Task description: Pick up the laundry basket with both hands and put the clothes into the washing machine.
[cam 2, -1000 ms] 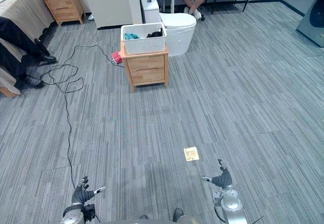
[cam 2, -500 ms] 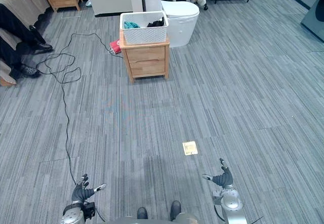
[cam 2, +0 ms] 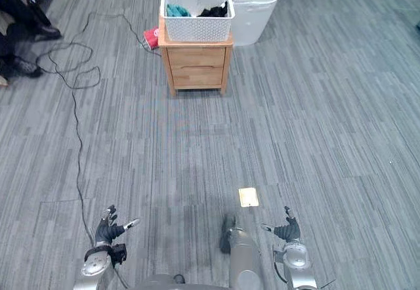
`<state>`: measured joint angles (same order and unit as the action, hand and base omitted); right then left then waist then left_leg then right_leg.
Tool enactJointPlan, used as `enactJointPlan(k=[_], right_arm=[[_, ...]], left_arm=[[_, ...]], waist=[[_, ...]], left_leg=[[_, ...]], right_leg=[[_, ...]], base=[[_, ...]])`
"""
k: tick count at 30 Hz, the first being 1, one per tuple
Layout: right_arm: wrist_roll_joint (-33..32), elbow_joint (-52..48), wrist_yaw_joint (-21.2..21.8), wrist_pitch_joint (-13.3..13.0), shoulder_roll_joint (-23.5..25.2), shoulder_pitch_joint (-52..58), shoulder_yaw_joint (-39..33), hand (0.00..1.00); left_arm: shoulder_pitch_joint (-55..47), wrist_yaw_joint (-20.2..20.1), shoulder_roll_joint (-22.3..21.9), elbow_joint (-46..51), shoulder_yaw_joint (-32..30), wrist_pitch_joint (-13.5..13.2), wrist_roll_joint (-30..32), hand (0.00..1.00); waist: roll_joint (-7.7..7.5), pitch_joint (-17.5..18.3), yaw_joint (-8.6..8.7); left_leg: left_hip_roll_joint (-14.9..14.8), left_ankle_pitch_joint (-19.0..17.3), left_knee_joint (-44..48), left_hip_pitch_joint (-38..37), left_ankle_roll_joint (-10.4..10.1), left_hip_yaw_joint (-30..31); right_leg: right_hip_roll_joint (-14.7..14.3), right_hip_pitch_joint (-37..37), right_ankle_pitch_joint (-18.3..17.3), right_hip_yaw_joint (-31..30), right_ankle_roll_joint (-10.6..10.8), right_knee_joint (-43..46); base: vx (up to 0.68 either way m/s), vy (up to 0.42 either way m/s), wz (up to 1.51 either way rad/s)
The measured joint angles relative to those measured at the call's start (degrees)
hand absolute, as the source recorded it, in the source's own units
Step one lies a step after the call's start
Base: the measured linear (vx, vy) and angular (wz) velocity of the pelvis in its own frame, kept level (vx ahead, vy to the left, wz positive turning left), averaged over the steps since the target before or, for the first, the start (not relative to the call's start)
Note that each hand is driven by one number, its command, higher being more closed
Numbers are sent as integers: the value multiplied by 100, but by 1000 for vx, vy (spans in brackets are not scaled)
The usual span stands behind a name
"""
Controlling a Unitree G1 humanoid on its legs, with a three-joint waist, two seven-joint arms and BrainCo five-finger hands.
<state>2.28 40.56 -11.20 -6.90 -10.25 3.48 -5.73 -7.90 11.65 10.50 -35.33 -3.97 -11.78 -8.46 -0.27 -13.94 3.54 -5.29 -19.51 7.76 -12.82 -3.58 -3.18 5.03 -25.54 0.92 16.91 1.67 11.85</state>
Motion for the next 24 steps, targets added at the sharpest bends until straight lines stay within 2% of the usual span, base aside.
enactJointPlan(k=[1, 2, 3, 4, 5, 6, 7, 8, 10, 11, 12, 13, 14, 15, 16, 17, 18, 19, 20, 21, 22, 23, 24], right_arm=[[2, -75, -1, 6, -59, 24, -1, 0], [2, -115, 5, 28, -71, -52, 5, 0], [11, -232, 24, 41, -49, -161, 37, 0], [11, -358, 27, 54, -78, -189, 140, 0], [8, -401, 28, 50, -106, -195, 216, 0], [0, -397, 21, 43, -101, -198, 336, 0], [-1, -401, 20, 39, -75, -194, 376, 0], [-25, -440, 6, 16, 24, -176, 371, 0], [-72, -583, -10, -38, 107, -105, 360, 0], [-71, -577, -8, -57, 95, -128, 362, 0], [-71, -552, -7, -54, 88, -156, 361, 0], [-72, -536, -6, -42, 75, -212, 362, 0], [-70, -518, -7, -43, 69, -235, 398, 0], [-69, -501, -6, -44, 70, -243, 384, 0], [-66, -408, -27, -50, 57, -240, 343, 0], [-64, -312, -44, -45, 16, -161, 340, 0], [-64, -283, -44, -35, 33, -103, 336, 0], [-62, -278, -40, -35, 72, -46, 331, 0], [-61, -252, -40, -37, 165, 96, 262, 0], [-57, -241, -36, -31, 245, 90, 146, 0], [-56, -236, -36, -31, 279, 91, 117, 0], [-56, -147, -36, -31, 322, 73, 131, 0], [-53, -36, -33, 6, 329, 19, 192, 0]], left_arm=[[6, -6, -98, -46, -4, 3, 1, 0], [-2, -14, -141, -34, 9, -1, 3, 0], [7, -39, -146, -26, 59, -3, 0, 0], [5, -45, -215, -28, 87, 0, -2, 0], [-3, -44, -278, -25, 87, -1, -4, 0], [-8, -58, -356, -21, 124, -1, -53, 0], [-3, -69, -357, -18, 128, -1, -65, 0], [-3, -97, -347, -10, 124, -1, -71, 0], [-6, -151, -357, 4, 136, 0, -73, 0], [-1, -156, -354, 13, 134, 1, -77, 0], [-4, -156, -345, 25, 131, 4, -80, 0], [-15, -156, -337, 55, 129, 10, -87, 0], [-55, -154, -333, 118, 113, 13, -91, 0], [-89, -153, -342, 124, 106, 14, -93, 0], [-154, -152, -372, 128, 110, 15, -99, 0], [-218, -147, -377, 117, 115, 16, -100, 0], [-224, -145, -355, 92, 107, 20, -99, 0], [-270, -140, -338, 65, 101, 24, -98, 0], [-193, -138, -334, 1, 117, 26, -98, 0], [-152, -152, -343, -5, 168, 25, -94, 0], [-118, -154, -326, -32, 171, 31, -94, 0], [-22, -138, -263, -130, 176, 42, -96, 0], [8, -113, -205, -159, 184, 79, -95, 0]], waist=[[70, 4, 34], [181, 10, 26], [205, -14, 31], [246, -55, 29], [303, -94, 15], [362, -136, -89], [327, -162, -127], [207, -233, -156], [87, -245, -214], [65, -248, -307], [48, -259, -356], [-21, -292, -476], [-106, -309, -552], [-116, -312, -580], [-73, -286, -591], [17, -217, -587], [-31, -185, -601], [-125, -63, -613], [-346, 76, -533], [-442, 103, -436], [-491, 93, -396], [-553, 86, -345], [-529, 74, -285]], left_leg=[[-139, -76, 131, -154, -156, 11], [-260, -27, 316, -99, -277, -8], [-324, 278, 986, 152, -692, -34], [-445, 836, 2275, 645, -840, -41], [-573, 1334, 3159, 958, -947, -6], [-950, 1282, 5005, 1666, -838, -216], [-1073, 1187, 5535, 1889, -671, -352], [-1174, 966, 6052, 2261, -296, -618], [-1157, 825, 5861, 2877, -83, -1012], [-1100, 762, 5352, 3279, 20, -1187], [-1001, 754, 4963, 3459, 33, -1193], [-744, 759, 3897, 3680, 28, -1163], [-466, 864, 2624, 3762, -69, -1058], [-354, 974, 1947, 3760, -148, -973], [-158, 1361, 723, 3643, -113, -766], [-145, 1735, 317, 3652, 42, -737], [-116, 2178, 492, 3645, 174, -697], [12, 2515, 710, 3684, 393, -698], [256, 2200, 1012, 3733, 546, -706], [461, 1934, 1167, 3593, 701, -706], [549, 1770, 1247, 3478, 730, -720], [658, 1445, 1364, 3186, 845, -761], [701, 1182, 1390, 2736, 909, -733]], right_leg=[[-39, -62, 464, -25, -560, 536], [-92, -155, 263, 17, -540, 823], [-104, -168, -205, 13, -611, 1199], [-183, 93, -506, -7, -656, 1233], [-276, 358, -594, 4, -678, 1110], [-521, 1069, -735, 37, -712, 746], [-585, 1365, -786, 25, -766, 588], [-628, 1964, -914, 9, -782, 274], [-679, 2618, -1012, -47, -744, -210], [-727, 2911, -1024, -144, -723, -512], [-731, 3044, -1029, -201, -714, -645], [-681, 3263, -1046, -333, -684, -858], [-567, 3488, -1132, -400, -553, -1023], [-525, 3616, -1192, -455, -462, -1088], [-502, 3886, -1325, -476, -242, -1181], [-502, 4122, -1547, -477, 77, -1163], [-419, 4192, -1683, -489, 182, -1068], [-264, 4198, -1867, -475, 398, -772], [110, 3838, -2049, -431, 580, 204], [459, 3234, -1912, -487, 552, 1749], [646, 2897, -1611, -540, 475, 2683], [938, 2290, -1328, -683, 352, 4234], [1043, 1910, -1420, -688, 217, 5078]], base=[[633, -217, 21], [626, -234, 3], [638, -266, -11], [664, -304, -3], [814, -338, -10], [674, -240, -11], [784, -248, -7], [607, -179, 5], [617, -165, -4], [536, -87, -27], [546, -56, -49], [576, 44, -55], [460, 46, -58], [725, 141, -51], [629, 198, -40], [753, 256, -40], [509, 212, -28], [534, 198, 1], [698, 213, 26], [690, 213, 36], [799, 243, 28], [771, 234, 18], [763, 214, 13]])
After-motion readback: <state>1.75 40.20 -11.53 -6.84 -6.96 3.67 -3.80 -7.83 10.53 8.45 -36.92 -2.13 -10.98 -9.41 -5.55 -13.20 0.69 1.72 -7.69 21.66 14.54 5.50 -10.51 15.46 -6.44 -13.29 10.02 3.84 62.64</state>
